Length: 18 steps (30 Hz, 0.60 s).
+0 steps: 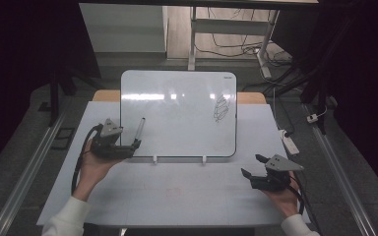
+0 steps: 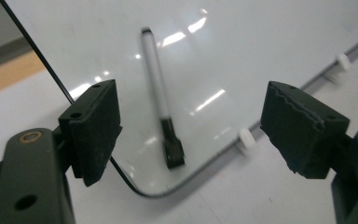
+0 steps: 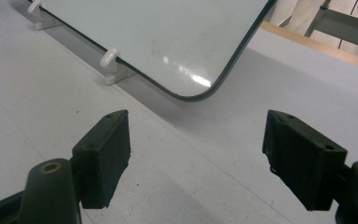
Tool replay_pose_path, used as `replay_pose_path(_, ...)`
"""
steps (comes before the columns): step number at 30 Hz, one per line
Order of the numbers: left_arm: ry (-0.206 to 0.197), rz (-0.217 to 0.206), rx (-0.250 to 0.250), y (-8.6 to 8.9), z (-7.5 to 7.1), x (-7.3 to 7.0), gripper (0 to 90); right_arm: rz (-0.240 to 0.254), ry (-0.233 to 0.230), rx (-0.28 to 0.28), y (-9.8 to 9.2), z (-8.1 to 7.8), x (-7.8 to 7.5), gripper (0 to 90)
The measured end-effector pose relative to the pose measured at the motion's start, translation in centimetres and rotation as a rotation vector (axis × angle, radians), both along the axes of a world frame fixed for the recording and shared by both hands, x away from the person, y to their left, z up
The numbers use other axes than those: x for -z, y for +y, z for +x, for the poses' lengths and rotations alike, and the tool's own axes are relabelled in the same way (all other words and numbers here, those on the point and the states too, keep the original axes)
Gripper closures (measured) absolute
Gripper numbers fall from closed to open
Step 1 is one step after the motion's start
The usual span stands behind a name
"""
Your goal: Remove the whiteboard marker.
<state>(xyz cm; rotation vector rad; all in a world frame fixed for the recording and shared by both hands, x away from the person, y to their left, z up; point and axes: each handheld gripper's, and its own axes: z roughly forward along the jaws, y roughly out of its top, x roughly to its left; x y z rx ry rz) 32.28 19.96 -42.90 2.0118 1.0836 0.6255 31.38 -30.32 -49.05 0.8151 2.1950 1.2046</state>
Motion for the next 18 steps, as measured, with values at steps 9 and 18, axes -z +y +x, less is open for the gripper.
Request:
replay_pose_path(9,-0.014,0.022,-0.044,-1.2,3.4,-0.2,26.3,-0.008,0.010,0.008,0.0,0.1,0.3,23.7)
replay_pose_path(18,-0.016,0.100,-0.091,-2.3,5.8,1.2,34.0,-0.013,0.013,0.012,0.1,0.1,0.4,24.0)
